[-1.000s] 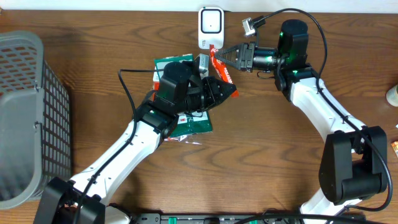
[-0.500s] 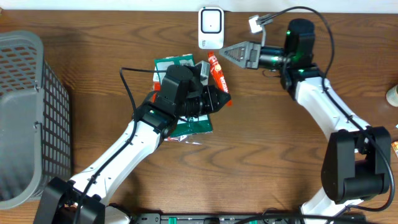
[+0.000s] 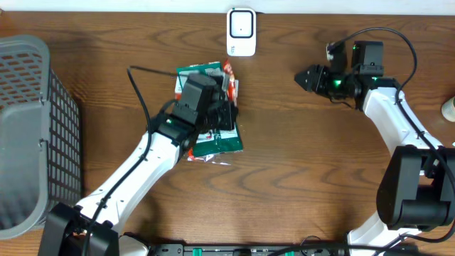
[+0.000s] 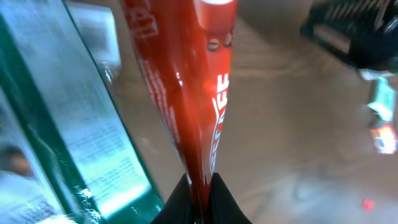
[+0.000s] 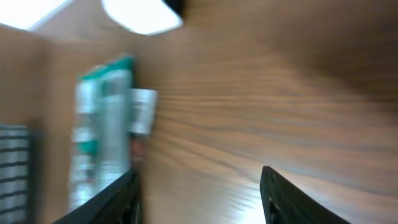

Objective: Scan the item barcode
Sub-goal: 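Open the right gripper and retract it rightward, then swing the red stick up toward the white scanner with the left gripper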

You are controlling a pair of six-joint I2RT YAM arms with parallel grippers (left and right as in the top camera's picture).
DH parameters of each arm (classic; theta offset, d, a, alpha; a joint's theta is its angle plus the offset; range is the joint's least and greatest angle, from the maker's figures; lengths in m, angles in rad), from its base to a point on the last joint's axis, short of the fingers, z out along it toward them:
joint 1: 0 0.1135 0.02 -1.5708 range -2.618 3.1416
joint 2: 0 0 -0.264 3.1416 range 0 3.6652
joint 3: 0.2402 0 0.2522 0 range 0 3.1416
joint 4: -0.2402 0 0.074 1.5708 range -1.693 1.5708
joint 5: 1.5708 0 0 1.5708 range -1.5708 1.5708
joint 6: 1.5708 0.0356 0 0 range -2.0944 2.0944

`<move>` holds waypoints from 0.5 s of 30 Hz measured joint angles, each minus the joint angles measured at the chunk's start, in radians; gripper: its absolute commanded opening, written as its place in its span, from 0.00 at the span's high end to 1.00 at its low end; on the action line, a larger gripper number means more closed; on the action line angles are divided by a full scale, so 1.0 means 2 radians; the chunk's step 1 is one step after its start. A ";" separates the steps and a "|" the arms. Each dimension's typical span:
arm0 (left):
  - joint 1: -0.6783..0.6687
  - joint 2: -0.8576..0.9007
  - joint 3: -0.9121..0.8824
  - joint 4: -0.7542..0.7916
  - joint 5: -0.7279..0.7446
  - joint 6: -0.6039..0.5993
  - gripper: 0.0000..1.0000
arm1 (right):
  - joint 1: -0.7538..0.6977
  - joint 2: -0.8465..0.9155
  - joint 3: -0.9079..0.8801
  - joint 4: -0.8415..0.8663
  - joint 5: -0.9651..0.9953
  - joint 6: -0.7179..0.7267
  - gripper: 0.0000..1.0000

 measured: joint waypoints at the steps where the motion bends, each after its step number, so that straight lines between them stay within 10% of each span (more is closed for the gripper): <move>1: 0.000 0.001 0.010 0.000 -0.001 0.007 0.93 | 0.000 0.000 0.000 -0.007 0.021 -0.011 0.41; 6: 0.001 0.001 0.053 0.057 0.099 0.018 0.93 | 0.001 0.000 0.000 -0.010 0.112 -0.041 0.38; 15: 0.006 0.001 0.058 0.262 0.392 -0.152 0.92 | 0.001 0.000 0.000 -0.020 0.121 -0.054 0.35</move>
